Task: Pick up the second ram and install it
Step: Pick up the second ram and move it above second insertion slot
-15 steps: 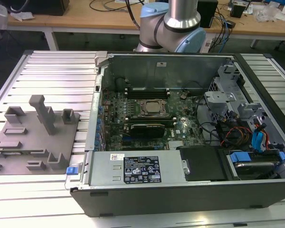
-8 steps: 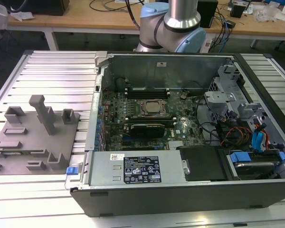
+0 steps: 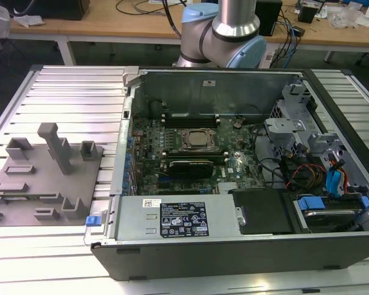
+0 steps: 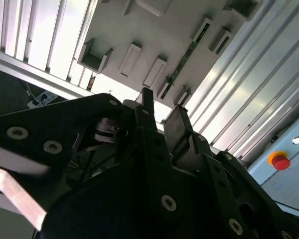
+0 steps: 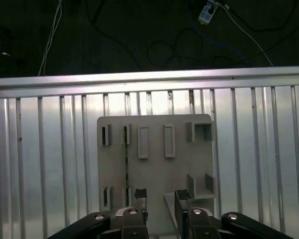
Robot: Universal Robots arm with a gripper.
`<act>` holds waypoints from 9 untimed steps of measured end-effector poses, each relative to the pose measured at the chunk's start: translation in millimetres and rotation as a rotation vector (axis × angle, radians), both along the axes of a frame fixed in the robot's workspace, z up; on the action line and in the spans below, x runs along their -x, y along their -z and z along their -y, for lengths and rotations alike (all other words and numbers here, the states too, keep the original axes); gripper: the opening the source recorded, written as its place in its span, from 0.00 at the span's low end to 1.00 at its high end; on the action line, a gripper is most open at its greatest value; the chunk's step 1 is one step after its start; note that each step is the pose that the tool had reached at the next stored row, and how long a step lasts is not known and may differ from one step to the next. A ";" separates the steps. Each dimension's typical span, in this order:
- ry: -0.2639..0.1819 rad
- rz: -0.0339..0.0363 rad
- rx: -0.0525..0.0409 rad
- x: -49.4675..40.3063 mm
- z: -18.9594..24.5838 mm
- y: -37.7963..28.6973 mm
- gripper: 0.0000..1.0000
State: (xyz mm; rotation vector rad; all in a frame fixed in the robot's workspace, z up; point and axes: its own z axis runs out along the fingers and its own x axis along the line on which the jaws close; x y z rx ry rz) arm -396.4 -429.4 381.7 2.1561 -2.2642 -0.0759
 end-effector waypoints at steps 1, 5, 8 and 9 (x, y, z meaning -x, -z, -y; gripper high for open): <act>0.000 0.0001 -0.0001 0.0 0.0 1.9 0.36; 0.000 0.0000 0.0000 0.1 0.1 8.4 0.36; 0.000 0.0000 -0.0001 0.1 0.1 11.5 0.36; 0.000 0.0001 0.0000 0.1 0.1 12.5 0.36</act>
